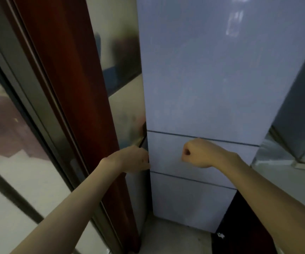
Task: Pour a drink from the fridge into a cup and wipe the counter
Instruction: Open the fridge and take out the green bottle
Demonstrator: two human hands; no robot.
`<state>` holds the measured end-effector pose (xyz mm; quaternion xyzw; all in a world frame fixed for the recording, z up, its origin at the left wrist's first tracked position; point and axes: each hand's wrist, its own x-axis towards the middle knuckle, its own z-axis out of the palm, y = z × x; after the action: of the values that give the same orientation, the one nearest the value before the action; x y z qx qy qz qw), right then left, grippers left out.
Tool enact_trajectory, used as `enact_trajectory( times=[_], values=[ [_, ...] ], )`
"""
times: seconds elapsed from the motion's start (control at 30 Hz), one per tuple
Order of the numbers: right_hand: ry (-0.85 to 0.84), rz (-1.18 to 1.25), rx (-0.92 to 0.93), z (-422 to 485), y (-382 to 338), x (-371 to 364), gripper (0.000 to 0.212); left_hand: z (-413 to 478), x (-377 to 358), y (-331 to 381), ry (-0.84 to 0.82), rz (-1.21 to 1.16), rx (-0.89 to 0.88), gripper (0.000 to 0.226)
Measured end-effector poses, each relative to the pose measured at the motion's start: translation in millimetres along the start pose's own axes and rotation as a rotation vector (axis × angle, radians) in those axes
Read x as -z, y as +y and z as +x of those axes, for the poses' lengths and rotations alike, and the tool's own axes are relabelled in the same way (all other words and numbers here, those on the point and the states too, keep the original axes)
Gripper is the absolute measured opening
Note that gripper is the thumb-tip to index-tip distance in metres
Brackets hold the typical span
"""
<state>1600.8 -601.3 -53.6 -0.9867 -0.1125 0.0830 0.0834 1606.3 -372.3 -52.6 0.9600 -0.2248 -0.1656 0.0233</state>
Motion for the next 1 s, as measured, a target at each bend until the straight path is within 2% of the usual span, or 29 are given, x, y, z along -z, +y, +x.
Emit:
enact_trajectory(
  times=[0.17,0.33,0.43,0.57,0.63,0.73,0.8,0.9,1.0],
  values=[
    [-0.003,-0.023,0.060,72,0,16,0.038,35,13,-31,0.063,0.010,0.068,0.035],
    [-0.017,-0.100,0.084,137,-16,24,0.037,81,24,-55,0.065,-0.039,0.051,0.036],
    [-0.001,-0.156,0.107,176,-24,31,0.034,109,29,-71,0.181,-0.047,0.035,0.034],
    [0.130,-0.201,0.223,225,-45,46,0.029,136,21,-85,0.313,-0.138,0.060,0.034],
    [0.214,-0.317,0.338,247,-60,53,0.028,145,13,-90,0.324,-0.196,0.056,0.032],
    [0.374,-0.658,0.470,277,-74,61,0.027,152,0,-94,0.294,-0.293,0.056,0.030],
    [0.392,-0.860,0.420,295,-74,69,0.030,158,-6,-97,0.282,-0.316,0.064,0.030],
    [0.321,-1.133,0.276,313,-69,76,0.032,165,-12,-98,0.261,-0.336,0.080,0.030],
    [0.269,-1.252,0.178,320,-73,69,0.035,166,-15,-99,0.251,-0.343,0.099,0.028]
  ],
)
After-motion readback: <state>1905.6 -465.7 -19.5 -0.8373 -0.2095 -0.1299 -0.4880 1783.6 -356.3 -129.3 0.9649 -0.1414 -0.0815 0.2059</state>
